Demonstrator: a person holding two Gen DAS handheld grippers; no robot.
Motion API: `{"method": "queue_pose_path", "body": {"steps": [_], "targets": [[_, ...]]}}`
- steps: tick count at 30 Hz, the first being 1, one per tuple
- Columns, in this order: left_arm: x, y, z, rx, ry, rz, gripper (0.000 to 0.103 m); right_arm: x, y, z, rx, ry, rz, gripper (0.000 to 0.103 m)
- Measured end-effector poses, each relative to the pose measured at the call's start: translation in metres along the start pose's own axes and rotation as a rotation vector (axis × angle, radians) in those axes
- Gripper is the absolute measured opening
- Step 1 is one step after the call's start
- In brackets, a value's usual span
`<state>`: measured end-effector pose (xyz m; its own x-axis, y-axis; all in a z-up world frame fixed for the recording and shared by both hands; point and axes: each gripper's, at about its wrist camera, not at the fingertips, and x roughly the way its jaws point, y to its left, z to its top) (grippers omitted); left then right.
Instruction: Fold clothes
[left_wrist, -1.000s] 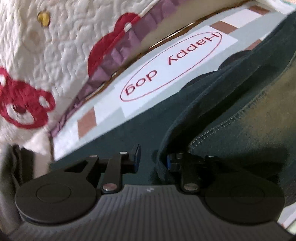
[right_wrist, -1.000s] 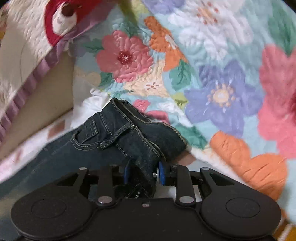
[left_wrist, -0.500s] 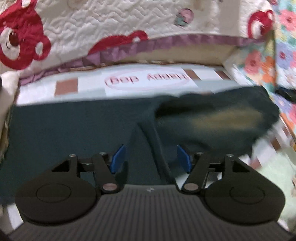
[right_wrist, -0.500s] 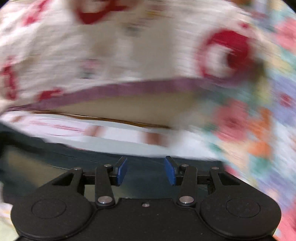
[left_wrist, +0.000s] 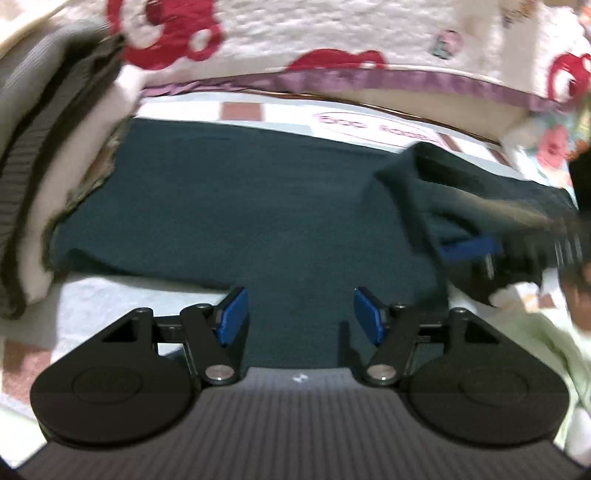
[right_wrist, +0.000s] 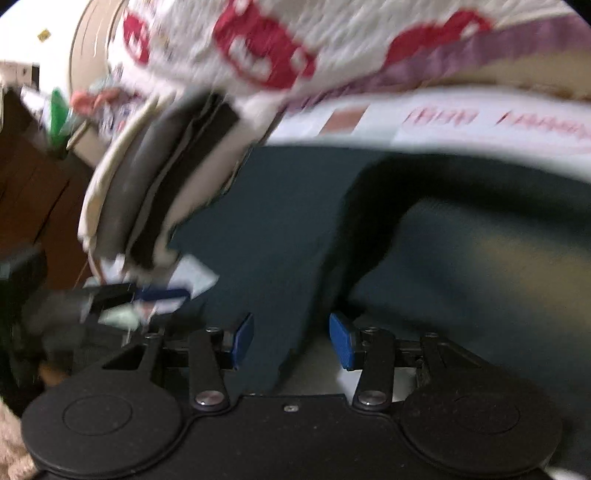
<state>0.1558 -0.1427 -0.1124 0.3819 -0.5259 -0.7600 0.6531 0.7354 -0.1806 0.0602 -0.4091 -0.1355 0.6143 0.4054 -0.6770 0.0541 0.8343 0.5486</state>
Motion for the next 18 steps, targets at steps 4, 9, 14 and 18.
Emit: {"method": "queue_pose_path", "body": {"steps": [4,9,14,18], "targets": [[-0.006,0.015,-0.005,-0.035,-0.066,-0.032,0.062,0.014,0.010,-0.033,0.047,0.066,-0.023,0.057],[-0.014,0.017,-0.007,-0.052,-0.133,-0.100,0.063,0.018,0.010,-0.043,0.082,0.049,0.099,0.006],[-0.024,0.000,0.001,0.026,-0.212,-0.168,0.064,0.013,0.027,-0.002,0.010,-0.036,0.188,0.006],[-0.041,-0.008,0.001,0.146,-0.263,-0.192,0.067,0.012,0.049,0.041,-0.033,-0.076,0.214,0.006]]}}
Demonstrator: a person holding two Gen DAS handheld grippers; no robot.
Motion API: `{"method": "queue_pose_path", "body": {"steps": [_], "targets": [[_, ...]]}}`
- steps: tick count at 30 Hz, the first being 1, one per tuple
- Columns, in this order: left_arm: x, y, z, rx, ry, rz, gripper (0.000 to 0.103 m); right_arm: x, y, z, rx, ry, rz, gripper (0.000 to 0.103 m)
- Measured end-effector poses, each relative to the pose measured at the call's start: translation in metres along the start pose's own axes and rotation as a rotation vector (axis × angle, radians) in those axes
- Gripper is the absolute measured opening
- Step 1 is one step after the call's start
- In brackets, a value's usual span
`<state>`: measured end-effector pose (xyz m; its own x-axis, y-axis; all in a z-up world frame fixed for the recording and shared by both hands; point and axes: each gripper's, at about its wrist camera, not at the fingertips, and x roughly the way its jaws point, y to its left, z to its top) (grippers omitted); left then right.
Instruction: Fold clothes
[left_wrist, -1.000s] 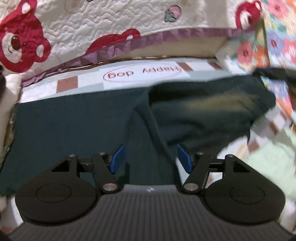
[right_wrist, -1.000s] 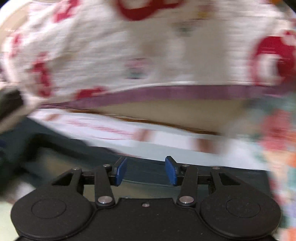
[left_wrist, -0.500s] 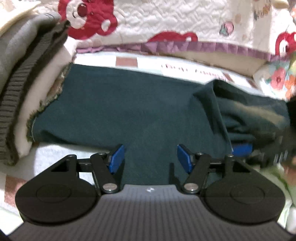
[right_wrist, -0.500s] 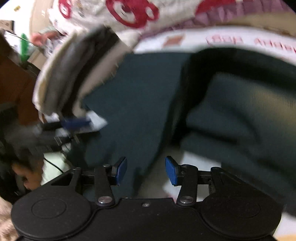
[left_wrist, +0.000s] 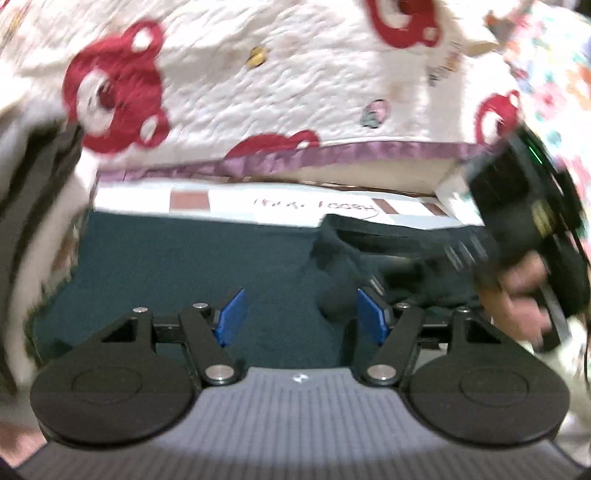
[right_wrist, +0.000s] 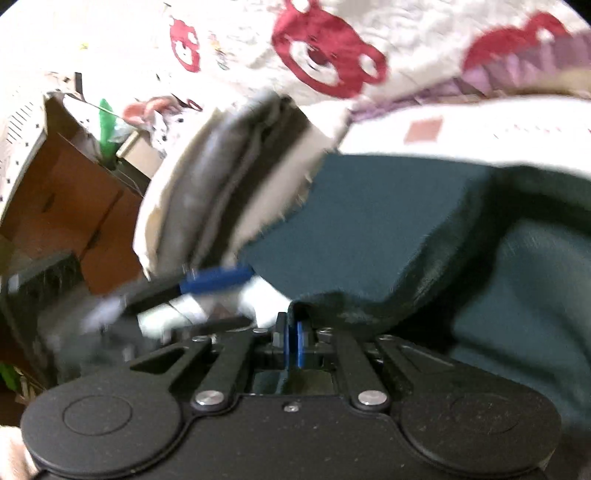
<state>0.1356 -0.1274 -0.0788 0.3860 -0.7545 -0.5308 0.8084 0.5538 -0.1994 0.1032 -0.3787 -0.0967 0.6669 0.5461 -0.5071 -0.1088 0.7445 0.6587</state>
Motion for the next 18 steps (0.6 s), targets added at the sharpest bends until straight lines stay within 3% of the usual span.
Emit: {"method": "queue_pose_path", "body": {"steps": [6,13,18], "targets": [[-0.014,-0.004,-0.003,0.081,-0.048,0.014,0.079,0.010,0.027,0.052,-0.081,-0.034,0.009,0.007],[0.011,-0.009,-0.011,0.144,-0.023,0.206,0.086,0.008,0.041,0.071,-0.118,-0.067,0.008,0.007],[0.020,-0.002,-0.012,0.152,-0.043,0.393,0.086,0.006,0.041,0.074,-0.090,-0.095,0.021,0.007]]}}
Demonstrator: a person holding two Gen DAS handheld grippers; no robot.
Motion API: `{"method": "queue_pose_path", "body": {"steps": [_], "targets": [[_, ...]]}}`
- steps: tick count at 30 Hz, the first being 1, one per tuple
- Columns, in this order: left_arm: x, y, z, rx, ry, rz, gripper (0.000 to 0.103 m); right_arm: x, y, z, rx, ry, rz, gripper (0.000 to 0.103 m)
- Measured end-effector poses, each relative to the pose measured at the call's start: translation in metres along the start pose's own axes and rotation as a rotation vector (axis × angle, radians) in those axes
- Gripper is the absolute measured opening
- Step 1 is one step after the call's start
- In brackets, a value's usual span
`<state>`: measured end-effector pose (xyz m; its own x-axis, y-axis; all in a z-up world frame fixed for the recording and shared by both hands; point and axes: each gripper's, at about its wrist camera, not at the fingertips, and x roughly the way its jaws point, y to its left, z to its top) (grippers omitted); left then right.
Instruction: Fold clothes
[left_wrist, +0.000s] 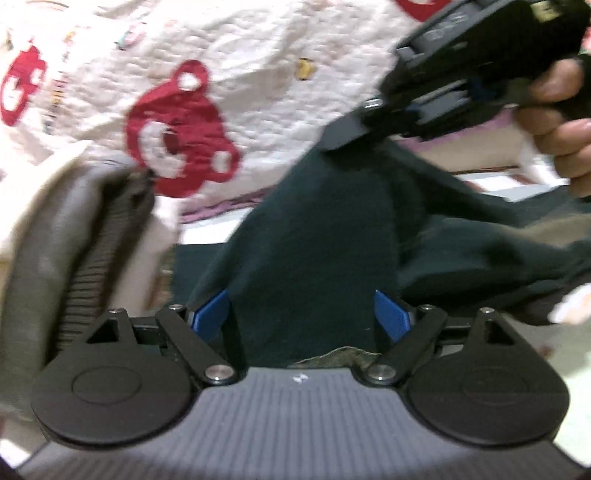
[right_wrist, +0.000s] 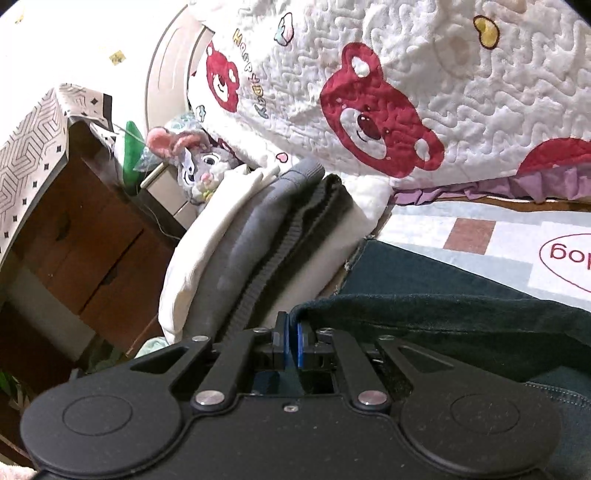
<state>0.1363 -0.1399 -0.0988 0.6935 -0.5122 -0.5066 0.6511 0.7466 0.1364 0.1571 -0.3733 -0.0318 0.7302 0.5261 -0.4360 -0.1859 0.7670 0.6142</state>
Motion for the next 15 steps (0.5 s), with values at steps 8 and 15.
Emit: {"method": "queue_pose_path", "body": {"steps": [8,15], "targets": [[-0.009,0.021,0.004,-0.040,-0.092,0.144,0.099,-0.011,0.004,0.008,-0.044,-0.020,-0.001,0.007],[-0.004,0.043,0.002,-0.203,-0.022,0.001,0.099,-0.022,0.016,0.014,-0.158,-0.025,-0.038,0.007]]}}
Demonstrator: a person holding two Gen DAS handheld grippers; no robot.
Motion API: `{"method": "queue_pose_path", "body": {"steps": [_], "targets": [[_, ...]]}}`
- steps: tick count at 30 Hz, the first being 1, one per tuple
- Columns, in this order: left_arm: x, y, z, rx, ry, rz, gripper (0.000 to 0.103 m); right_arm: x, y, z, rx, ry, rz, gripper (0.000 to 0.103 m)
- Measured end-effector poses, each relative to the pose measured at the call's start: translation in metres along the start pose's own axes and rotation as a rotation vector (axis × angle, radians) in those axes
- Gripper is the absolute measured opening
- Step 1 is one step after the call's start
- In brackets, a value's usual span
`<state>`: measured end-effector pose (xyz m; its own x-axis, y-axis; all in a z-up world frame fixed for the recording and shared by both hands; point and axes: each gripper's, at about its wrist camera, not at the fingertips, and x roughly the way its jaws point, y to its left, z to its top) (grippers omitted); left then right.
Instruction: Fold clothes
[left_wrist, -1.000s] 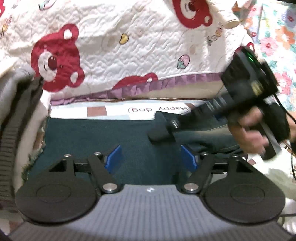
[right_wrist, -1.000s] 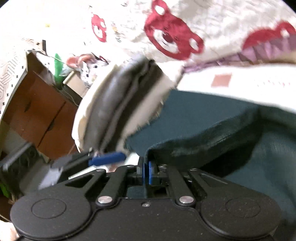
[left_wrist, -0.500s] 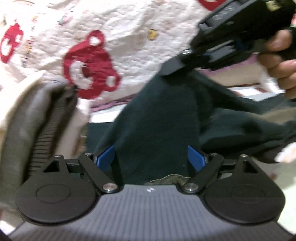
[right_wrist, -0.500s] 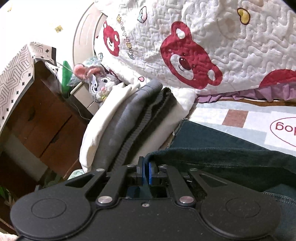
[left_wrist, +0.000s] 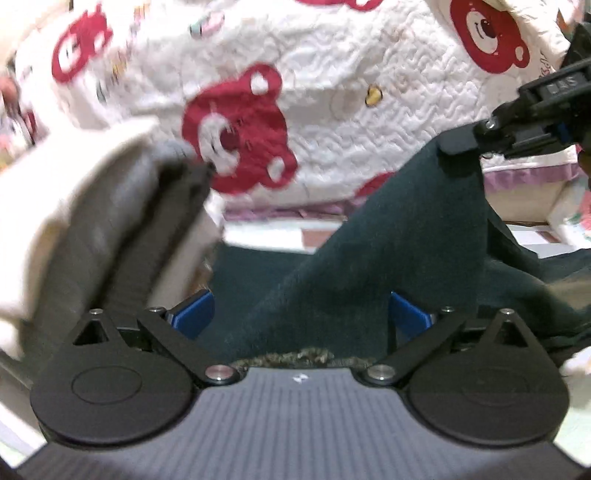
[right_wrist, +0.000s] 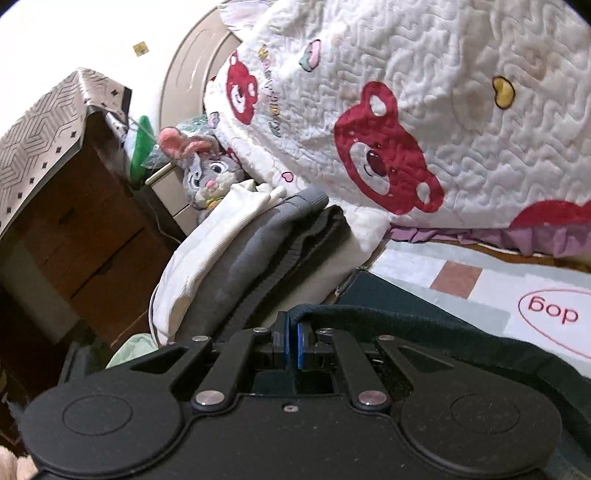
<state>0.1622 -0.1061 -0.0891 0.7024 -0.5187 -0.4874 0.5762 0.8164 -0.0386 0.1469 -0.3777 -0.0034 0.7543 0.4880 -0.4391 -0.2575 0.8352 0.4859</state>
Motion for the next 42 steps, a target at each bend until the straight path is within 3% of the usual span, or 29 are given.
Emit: {"method": "queue_pose_path", "body": {"steps": [1,2,3,4,6,8,10,12,18,25,28,30,34,37,38,40,42], "targets": [[0.002,-0.002,-0.002,0.011,0.011,-0.020,0.092,-0.001,0.000,0.001,-0.008,0.004,0.000,0.007],[0.005,-0.004,-0.004,0.025,0.023,-0.038,0.063,-0.002,-0.001,0.002,-0.012,0.006,-0.005,0.007],[0.009,-0.008,-0.002,0.059,0.042,-0.041,0.019,-0.003,-0.003,0.004,-0.015,0.006,-0.015,0.007],[0.014,-0.011,0.000,0.092,0.061,-0.042,0.003,-0.003,-0.005,0.005,-0.017,0.006,-0.025,0.007],[0.024,-0.012,0.012,0.120,0.072,-0.009,0.004,-0.004,-0.011,0.009,-0.029,0.004,-0.067,0.010],[0.038,0.003,0.031,0.053,0.083,0.024,0.004,-0.009,-0.023,0.008,-0.064,-0.017,-0.171,0.032],[0.052,0.020,0.047,-0.023,0.094,0.029,0.005,-0.021,-0.040,0.003,-0.050,-0.043,-0.252,0.038],[0.071,0.033,0.055,-0.085,0.122,0.029,0.005,-0.037,-0.059,-0.012,-0.037,-0.048,-0.349,0.038],[0.103,0.034,0.024,-0.120,0.268,0.094,0.005,-0.084,-0.102,-0.092,-0.014,0.071,-0.577,0.038],[0.082,0.068,0.015,-0.327,0.243,0.005,0.008,-0.137,-0.111,-0.175,0.074,0.143,-0.736,0.042],[0.085,0.075,0.009,-0.404,0.251,-0.033,0.008,-0.140,-0.103,-0.194,0.017,0.191,-0.765,0.042],[0.086,0.077,0.006,-0.424,0.246,-0.052,0.007,-0.133,-0.090,-0.202,-0.122,0.226,-0.816,0.042],[0.069,0.063,0.016,-0.299,0.161,-0.063,0.007,-0.105,-0.071,-0.206,-0.338,0.290,-0.794,0.042],[0.066,0.060,0.026,-0.310,0.154,-0.063,0.007,-0.080,-0.077,-0.204,-0.454,0.345,-0.802,0.045],[0.066,0.064,0.028,-0.352,0.165,-0.078,0.007,-0.076,-0.082,-0.200,-0.469,0.341,-0.796,0.039],[0.071,0.078,0.029,-0.471,0.186,-0.125,0.007,-0.084,-0.093,-0.180,-0.377,0.284,-0.745,0.010],[0.085,0.095,0.022,-0.600,0.220,-0.144,0.008,-0.106,-0.112,-0.156,-0.190,0.172,-0.680,0.010]]}}
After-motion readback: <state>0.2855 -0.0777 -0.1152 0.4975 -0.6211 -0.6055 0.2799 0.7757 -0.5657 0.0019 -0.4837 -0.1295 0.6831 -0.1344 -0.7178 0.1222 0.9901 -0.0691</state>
